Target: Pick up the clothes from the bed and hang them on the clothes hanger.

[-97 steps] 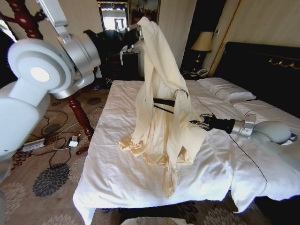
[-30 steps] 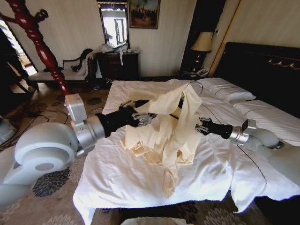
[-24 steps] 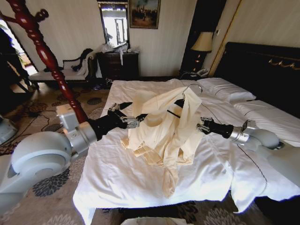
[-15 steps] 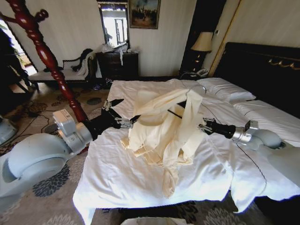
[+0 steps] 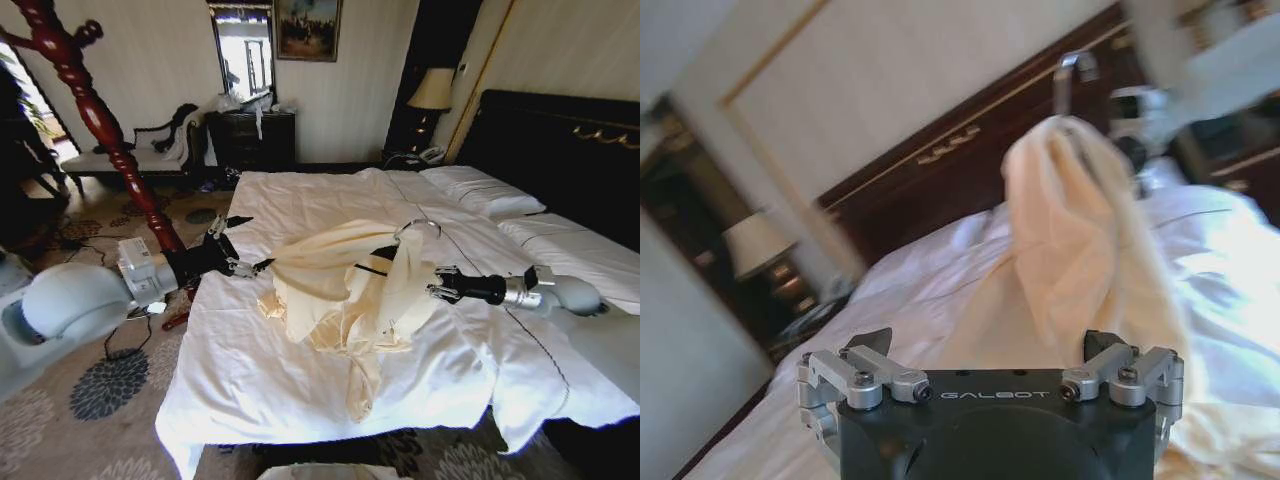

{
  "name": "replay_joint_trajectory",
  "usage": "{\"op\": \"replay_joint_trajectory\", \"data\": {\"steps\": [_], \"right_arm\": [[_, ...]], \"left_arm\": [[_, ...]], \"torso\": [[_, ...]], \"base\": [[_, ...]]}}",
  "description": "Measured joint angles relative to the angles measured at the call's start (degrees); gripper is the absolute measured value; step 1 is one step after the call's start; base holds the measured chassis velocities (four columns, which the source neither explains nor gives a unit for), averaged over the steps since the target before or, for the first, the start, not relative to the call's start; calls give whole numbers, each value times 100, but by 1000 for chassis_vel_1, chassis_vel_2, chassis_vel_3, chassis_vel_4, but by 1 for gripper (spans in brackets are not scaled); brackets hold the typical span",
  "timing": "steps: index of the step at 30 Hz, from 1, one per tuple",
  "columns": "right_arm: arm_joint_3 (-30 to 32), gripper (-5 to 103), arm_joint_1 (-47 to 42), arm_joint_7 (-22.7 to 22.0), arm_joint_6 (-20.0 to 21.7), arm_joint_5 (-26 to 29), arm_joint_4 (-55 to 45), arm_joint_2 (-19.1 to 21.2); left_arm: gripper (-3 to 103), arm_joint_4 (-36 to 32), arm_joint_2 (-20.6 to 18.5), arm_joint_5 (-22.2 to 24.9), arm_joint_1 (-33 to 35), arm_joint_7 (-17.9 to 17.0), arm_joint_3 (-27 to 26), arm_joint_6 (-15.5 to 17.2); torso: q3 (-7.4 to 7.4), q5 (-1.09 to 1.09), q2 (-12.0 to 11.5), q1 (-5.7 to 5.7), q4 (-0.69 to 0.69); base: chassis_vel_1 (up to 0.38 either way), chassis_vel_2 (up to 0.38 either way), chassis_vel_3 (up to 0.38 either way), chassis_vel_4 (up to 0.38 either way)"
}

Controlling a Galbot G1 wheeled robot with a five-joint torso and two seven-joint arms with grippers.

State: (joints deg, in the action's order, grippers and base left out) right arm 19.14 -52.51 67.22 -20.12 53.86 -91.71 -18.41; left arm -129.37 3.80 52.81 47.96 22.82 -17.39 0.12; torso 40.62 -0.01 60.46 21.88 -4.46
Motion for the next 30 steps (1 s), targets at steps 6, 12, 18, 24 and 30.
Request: {"op": "replay_joint_trajectory", "data": {"steps": [6, 12, 18, 24, 30], "right_arm": [[-19, 20, 106, 90, 10, -94, -202, -14], [-48, 20, 151, 325, 104, -388, -455, -42], [19, 20, 135, 406, 216, -613, -813, -7], [-43, 20, 152, 33, 454, -587, -1138, -4], [-80, 20, 151, -84, 535, -487, -1273, 45]], "left_arm": [[100, 122, -145, -106, 8, 548, 16, -267], [100, 468, -430, -164, 8, 1153, 10, -504], [100, 359, -422, -9, 143, 1735, 9, -569], [99, -36, -174, -17, 222, 1806, 52, -465], [89, -233, -15, -332, 417, 1243, 64, -354]], "torso": [[0, -2, 0, 0, -1], [0, 1, 0, 0, -1], [0, 0, 0, 0, -1], [0, 0, 0, -1, 0], [0, 0, 0, 0, 0]], "base": [[0, 0, 0, 0], [0, 0, 0, 0], [0, 0, 0, 0], [0, 0, 0, 0], [0, 0, 0, 0]]}}
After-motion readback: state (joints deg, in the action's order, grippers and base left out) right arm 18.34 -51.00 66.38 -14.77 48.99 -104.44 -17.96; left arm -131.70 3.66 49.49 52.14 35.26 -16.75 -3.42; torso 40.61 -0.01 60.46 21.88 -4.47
